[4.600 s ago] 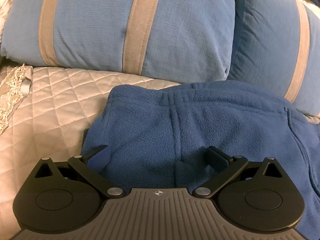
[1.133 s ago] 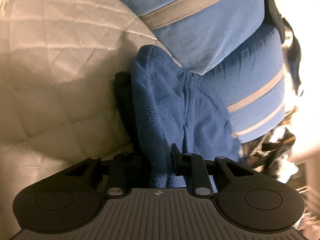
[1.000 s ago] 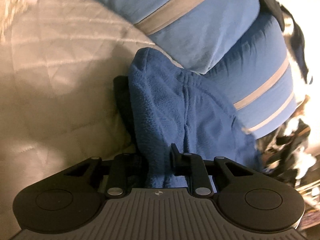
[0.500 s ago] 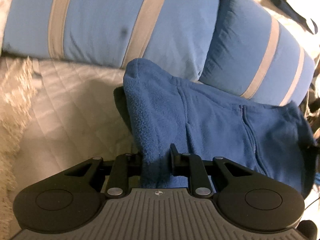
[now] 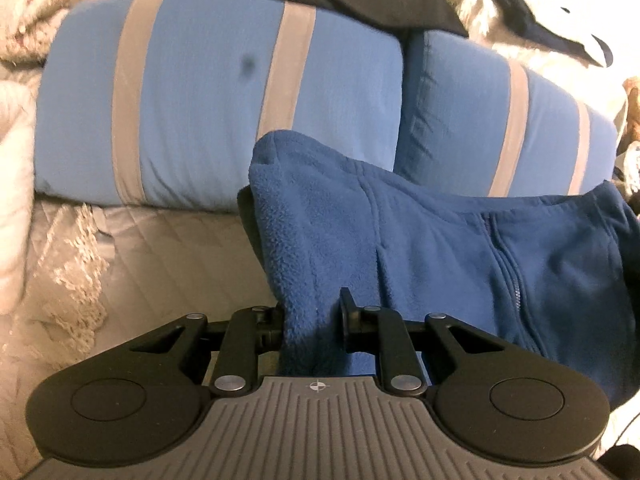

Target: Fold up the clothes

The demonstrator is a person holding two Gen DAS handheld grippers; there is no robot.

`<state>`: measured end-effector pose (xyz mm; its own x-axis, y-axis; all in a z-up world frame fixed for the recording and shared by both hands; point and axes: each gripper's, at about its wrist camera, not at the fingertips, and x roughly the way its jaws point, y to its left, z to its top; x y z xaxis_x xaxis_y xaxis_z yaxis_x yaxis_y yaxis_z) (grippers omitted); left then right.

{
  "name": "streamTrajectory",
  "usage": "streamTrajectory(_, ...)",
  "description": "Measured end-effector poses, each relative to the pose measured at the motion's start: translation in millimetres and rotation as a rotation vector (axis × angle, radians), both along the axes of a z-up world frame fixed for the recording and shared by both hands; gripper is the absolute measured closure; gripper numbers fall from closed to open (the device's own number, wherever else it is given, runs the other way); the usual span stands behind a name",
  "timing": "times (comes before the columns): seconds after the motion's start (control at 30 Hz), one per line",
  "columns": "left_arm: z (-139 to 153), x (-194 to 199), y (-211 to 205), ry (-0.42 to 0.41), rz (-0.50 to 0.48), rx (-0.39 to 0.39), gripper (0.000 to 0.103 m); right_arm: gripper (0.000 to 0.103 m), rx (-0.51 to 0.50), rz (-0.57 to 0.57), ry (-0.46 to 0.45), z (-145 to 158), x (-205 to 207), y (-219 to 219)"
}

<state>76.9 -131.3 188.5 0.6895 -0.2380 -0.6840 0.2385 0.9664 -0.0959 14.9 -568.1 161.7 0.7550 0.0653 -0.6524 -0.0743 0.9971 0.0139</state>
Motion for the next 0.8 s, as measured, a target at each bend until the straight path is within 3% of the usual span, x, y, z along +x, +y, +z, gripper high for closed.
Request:
streamTrajectory(0.37,27,-18,2,-0.084,0.024,0.062,0.082,0.087,0.011,0.006,-0.056,33,-17,10)
streamTrajectory(0.8,44,-24,46,-0.095,0.094,0.063,0.082,0.087,0.033,0.055,-0.077,49,-20,48)
